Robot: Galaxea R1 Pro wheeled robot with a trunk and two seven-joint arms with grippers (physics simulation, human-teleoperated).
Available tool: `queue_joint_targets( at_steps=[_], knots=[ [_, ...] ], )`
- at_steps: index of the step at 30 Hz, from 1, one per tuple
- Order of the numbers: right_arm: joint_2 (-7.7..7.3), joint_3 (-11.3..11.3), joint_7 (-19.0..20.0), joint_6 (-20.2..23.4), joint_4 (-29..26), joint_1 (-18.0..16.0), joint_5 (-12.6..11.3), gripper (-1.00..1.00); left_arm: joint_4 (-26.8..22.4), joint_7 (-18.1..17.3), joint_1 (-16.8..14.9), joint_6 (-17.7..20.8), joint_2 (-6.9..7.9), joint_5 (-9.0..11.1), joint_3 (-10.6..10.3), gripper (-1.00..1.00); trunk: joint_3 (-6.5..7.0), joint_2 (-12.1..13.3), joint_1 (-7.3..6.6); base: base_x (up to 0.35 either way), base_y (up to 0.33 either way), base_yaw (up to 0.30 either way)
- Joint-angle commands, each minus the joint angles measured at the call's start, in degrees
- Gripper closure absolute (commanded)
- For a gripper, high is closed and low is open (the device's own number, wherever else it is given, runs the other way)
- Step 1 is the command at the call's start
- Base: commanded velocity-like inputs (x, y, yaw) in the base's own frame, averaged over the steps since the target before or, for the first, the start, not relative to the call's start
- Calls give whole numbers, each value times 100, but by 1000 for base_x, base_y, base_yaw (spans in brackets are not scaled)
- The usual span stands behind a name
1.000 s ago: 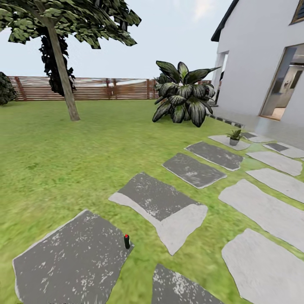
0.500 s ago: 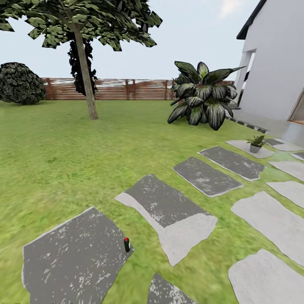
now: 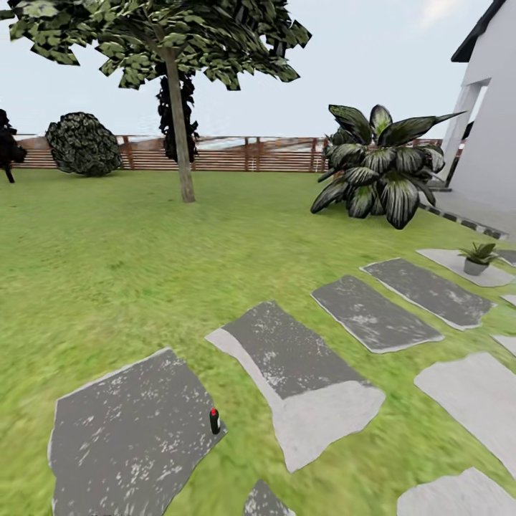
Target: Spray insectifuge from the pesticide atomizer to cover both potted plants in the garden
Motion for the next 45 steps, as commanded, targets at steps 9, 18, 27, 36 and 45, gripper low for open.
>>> queue_joint_targets(
  at_steps=[9,18,27,36,45],
  knots=[
    [0,-27,-7,-22,-11,-2,-1,-100,3,2,-8,-19,3,5,10,-100,-2,-3,-1,130,-289,79],
    [-1,-29,-7,7,-888,-12,-2,-100,-63,-5,-150,56,-42,-13,-13,-100,-2,-3,-1,62,-93,3],
    [-15,-35,-5,335,-2032,-1236,11,-100,166,-15,-2003,601,-21,-45,-33,-100,-2,-3,-1,1,-2,0],
    [-29,-39,54,980,-1852,-2284,-1,-100,220,0,-2484,594,-49,-43,-36,-100,-2,-3,-1,0,0,0],
    [-77,-3,63,997,-1816,-2313,41,-100,745,1,-2490,-49,-163,1,-18,-100,-2,-3,-1,32,-38,0]
  ],
)
